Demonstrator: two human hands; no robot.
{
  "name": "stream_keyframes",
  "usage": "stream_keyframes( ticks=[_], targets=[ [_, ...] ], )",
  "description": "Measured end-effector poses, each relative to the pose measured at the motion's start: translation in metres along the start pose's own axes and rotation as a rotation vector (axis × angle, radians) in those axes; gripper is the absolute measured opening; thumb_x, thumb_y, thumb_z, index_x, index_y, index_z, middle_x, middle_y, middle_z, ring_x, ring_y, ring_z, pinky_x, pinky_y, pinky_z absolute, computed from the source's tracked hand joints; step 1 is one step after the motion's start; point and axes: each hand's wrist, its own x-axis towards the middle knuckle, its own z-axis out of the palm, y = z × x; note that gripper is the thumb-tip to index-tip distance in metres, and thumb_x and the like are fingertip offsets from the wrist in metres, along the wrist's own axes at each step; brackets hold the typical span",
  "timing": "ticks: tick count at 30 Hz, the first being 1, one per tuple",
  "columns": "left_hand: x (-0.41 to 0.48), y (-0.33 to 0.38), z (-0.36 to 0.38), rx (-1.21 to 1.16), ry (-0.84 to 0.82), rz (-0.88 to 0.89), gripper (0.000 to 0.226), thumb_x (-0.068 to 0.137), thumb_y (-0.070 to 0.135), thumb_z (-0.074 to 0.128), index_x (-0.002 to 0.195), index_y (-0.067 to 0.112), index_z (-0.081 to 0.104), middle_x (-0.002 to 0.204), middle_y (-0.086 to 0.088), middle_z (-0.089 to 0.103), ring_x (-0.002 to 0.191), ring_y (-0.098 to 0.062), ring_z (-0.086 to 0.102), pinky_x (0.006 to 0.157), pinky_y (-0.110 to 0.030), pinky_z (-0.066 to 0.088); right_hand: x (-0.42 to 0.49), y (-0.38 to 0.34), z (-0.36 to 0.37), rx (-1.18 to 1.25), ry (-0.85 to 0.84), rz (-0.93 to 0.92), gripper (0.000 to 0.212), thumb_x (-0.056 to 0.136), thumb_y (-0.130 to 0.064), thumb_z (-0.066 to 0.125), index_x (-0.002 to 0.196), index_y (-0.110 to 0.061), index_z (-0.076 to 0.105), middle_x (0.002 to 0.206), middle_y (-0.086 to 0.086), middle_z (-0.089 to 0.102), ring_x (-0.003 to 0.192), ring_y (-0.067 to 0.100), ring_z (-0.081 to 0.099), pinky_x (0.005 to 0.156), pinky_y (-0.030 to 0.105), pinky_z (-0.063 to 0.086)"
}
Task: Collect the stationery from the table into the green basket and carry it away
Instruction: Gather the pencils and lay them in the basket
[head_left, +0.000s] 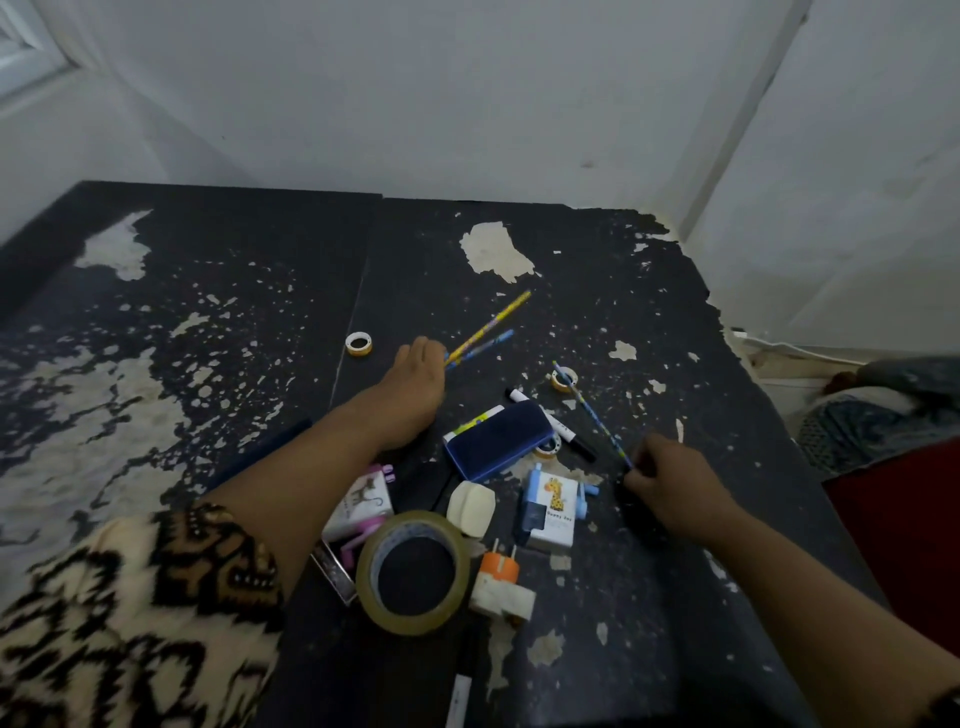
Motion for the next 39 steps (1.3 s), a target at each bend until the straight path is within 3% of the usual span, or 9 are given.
stream_keyframes(
  ticks=[6,10,13,16,18,22,29,34,39],
  targets=[
    [-0.016,0.049,-0.042,-0.454,0.243,-0.077,0.021,0.095,-0.004,0.039,0.115,0.003,0.038,0.113,-0.015,0.04,0.094,-0.022,0.037,0.074,-0.024,0.027,-0.025,-0.051,-0.019,0.355,0.095,-0.027,0.007,0.086,-0.009,0.065,0.088,-0.012,0.059,0.081,0.006,0.062,0.068,0.015,0.053,0.059,0.026,0.044],
    [-0.05,0.081,-0.062,-0.819,0.296,-0.219,0.015,0.104,0.012,0.033,0.116,0.005,0.039,0.089,0.001,0.049,0.064,-0.012,0.041,0.051,-0.013,0.034,-0.052,-0.082,-0.044,0.522,0.075,-0.052,0.009,0.085,-0.006,0.064,0.091,-0.012,0.061,0.082,0.011,0.065,0.066,0.016,0.057,0.06,0.03,0.05],
    [-0.081,0.104,-0.069,-1.06,0.314,-0.346,0.013,0.105,0.014,0.033,0.109,0.007,0.044,0.082,0.004,0.049,0.066,-0.012,0.044,0.061,-0.016,0.041,-0.084,-0.1,-0.062,0.694,0.007,-0.09,0.013,0.088,-0.002,0.059,0.097,-0.01,0.064,0.073,0.012,0.056,0.065,0.018,0.057,0.069,0.035,0.055],
    [-0.106,0.125,-0.072,-1.436,0.309,-0.476,0.016,0.105,0.009,0.037,0.098,0.01,0.052,0.083,-0.002,0.052,0.068,-0.014,0.046,0.072,-0.03,0.042,-0.12,-0.114,-0.064,0.721,-0.013,-0.093,0.014,0.093,-0.009,0.055,0.093,-0.001,0.067,0.07,0.01,0.054,0.058,0.012,0.052,0.055,0.023,0.048],
    [-0.125,0.141,-0.078,-1.739,0.327,-0.511,0.018,0.105,0.003,0.037,0.107,0.005,0.055,0.082,-0.005,0.053,0.069,-0.014,0.048,0.068,-0.028,0.047,-0.15,-0.119,-0.055,0.737,0.001,-0.056,0.024,0.097,-0.017,0.051,0.086,0.001,0.063,0.066,0.008,0.055,0.054,0.012,0.049,0.052,0.027,0.042],
    [-0.162,0.173,-0.093,-2.131,0.366,-0.561,0.019,0.104,0.001,0.038,0.114,-0.003,0.054,0.09,-0.009,0.057,0.078,-0.016,0.055,0.071,-0.026,0.055,-0.216,-0.12,-0.029,0.769,0.164,-0.008,0.027,0.099,-0.022,0.041,0.077,-0.014,0.054,0.061,-0.002,0.054,0.055,0.014,0.048,0.054,0.03,0.036],
    [-0.238,0.231,-0.095,-2.02,0.224,-0.53,0.024,0.106,0.006,0.036,0.116,0.0,0.058,0.08,-0.006,0.058,0.066,-0.012,0.057,0.059,-0.022,0.057,-0.28,-0.121,-0.024,0.74,0.385,-0.1,0.024,0.102,-0.022,0.04,0.084,-0.019,0.055,0.073,-0.01,0.063,0.065,-0.001,0.057,0.058,0.02,0.041],
    [-0.284,0.224,-0.082,-1.936,0.21,-0.636,0.021,0.104,0.003,0.036,0.114,0.002,0.055,0.07,-0.002,0.049,0.058,-0.01,0.043,0.055,-0.023,0.038,-0.323,-0.117,-0.008,0.413,0.316,-0.221,0.02,0.102,-0.028,0.038,0.085,-0.02,0.043,0.068,0.001,0.06,0.065,0.026,0.058,0.06,0.042,0.04],
    [-0.331,0.224,-0.079,-1.722,0.155,-0.748,0.04,0.106,0.037,0.037,0.103,0.005,0.06,0.054,0.008,0.046,0.047,-0.006,0.041,0.056,-0.024,0.034,-0.37,-0.12,0.026,0.143,0.271,-0.341,0.017,0.1,-0.038,0.029,0.087,-0.029,0.032,0.075,0.004,0.063,0.07,0.03,0.062,0.053,0.037,0.027]
  ],
)
